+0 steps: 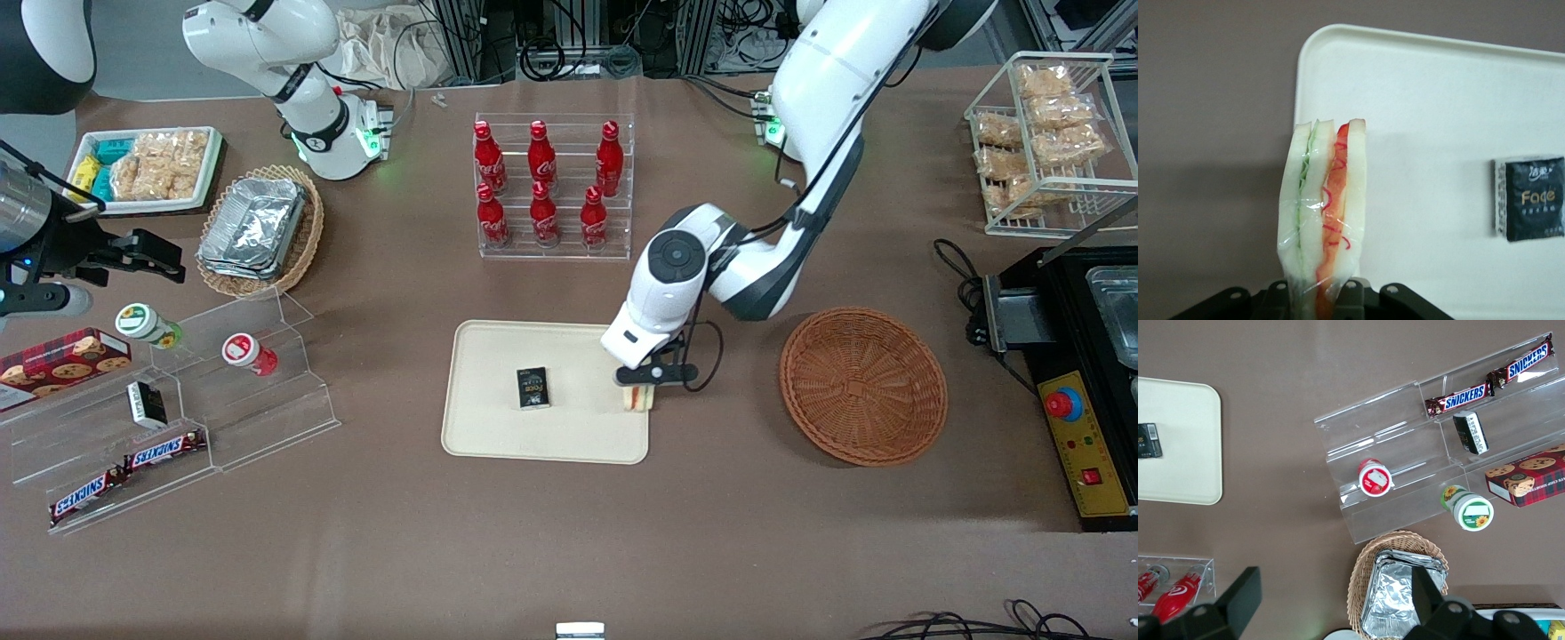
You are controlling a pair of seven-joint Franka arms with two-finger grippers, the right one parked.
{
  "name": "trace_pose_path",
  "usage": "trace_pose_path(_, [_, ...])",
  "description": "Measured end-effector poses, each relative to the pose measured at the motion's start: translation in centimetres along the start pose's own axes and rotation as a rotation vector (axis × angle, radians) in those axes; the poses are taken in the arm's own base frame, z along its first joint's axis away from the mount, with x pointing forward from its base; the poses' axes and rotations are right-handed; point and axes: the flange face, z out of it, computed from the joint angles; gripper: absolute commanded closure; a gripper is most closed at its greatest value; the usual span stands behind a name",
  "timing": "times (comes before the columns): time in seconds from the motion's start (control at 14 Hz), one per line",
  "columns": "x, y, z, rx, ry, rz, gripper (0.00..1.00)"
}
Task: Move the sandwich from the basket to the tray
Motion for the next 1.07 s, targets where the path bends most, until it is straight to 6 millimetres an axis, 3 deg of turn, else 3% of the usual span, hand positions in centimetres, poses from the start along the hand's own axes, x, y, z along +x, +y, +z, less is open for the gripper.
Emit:
trace_pose_path(0.07, [0.4,0.1,1.1,-0.006,0.021,0.019,0.0])
trace_pose_path(0.21, [1.0,0.1,1.9,-0.014,0.043,0.032,0.0])
trace_pose_path(0.36, [2.3,0.4,-0.2,-0.036,0.083,0.011,0.0])
trace_pose_path(0.57, [4.8,-0.6,-8.2,0.005,0.127,-0.032,0.0])
trace_pose_path(0.79, [4.7,-2.8,-18.3,0.088,0.109,-0.077,0.0])
trace_pose_path(0.93, [4.8,-6.2,-23.9,0.112,0.066,-0.083,0.0])
trace_pose_path(1.07, [5.0,-11.1,-28.6,0.141,-0.021,-0.066,0.0])
